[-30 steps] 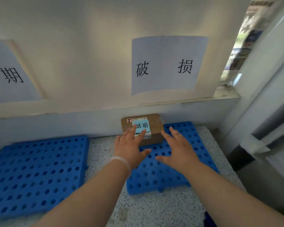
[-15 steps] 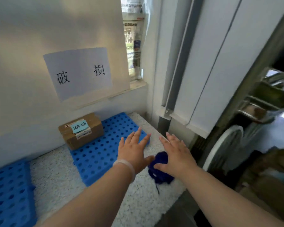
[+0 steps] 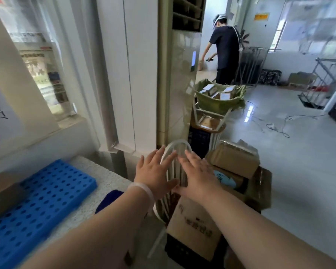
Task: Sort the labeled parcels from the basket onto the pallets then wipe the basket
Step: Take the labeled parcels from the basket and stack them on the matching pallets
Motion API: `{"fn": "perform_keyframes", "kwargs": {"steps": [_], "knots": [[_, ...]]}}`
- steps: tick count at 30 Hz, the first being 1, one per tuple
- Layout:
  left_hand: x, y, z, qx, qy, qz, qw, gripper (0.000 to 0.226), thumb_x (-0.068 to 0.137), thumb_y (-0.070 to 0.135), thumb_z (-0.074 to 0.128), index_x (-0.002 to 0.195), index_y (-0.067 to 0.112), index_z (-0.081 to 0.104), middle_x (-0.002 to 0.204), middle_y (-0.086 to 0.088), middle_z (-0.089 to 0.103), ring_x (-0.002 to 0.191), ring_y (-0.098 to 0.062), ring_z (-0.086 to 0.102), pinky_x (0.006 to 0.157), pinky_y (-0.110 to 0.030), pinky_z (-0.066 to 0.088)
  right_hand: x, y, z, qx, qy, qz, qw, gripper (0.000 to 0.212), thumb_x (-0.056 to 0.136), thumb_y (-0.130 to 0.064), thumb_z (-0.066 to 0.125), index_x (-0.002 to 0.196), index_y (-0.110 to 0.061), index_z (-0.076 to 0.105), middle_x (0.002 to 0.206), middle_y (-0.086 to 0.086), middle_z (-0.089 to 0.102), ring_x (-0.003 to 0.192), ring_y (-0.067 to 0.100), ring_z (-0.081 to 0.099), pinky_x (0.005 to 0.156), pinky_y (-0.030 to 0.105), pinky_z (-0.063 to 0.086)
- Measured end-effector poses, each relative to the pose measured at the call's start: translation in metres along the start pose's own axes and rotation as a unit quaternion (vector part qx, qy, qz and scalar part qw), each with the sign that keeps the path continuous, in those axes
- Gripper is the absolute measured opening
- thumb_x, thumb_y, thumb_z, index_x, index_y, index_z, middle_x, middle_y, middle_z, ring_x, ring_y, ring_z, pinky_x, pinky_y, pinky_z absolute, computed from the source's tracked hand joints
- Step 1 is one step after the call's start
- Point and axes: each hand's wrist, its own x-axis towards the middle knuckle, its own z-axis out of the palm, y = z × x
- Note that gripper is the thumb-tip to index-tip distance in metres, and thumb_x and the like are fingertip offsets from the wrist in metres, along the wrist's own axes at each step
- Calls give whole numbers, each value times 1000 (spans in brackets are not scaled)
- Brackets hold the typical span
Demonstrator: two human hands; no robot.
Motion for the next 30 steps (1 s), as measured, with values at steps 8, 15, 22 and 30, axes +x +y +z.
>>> {"fn": "perform_keyframes", "kwargs": {"steps": [8,15,22,30], "knots": [[61,135,39,-12,-42,42,998,86,87,66,50,152,46,-3,164,6,-4,150,-21,2,121,-47,3,-40,149,-45,7,-6,87,996,101,85,-56,65,156,-37,-4,164,-6,-13,151,18,-9,123,42,2],[100,194,63,-28,-76,20,997,86,89,63,50,152,46,-6,164,7,-6,151,-22,1,120,-46,5,-41,230,-59,42,-4,131,990,103,80,-62,67,156,-37,1,165,-8,-6,151,17,0,122,43,11],[135,197,78,-54,-107,-1,993,80,93,57,50,153,42,-2,164,6,-4,150,-23,5,121,-46,13,-11,265,-40,99,-19,201,974,88,89,-54,60,155,-38,4,165,-7,-2,151,20,6,120,45,19],[227,186,101,-81,-132,19,988,72,93,60,44,153,41,9,164,5,2,149,-27,11,119,-47,19,43,295,-38,128,1,281,951,74,96,-57,46,155,-36,7,165,-3,-2,151,23,5,120,43,14]]}}
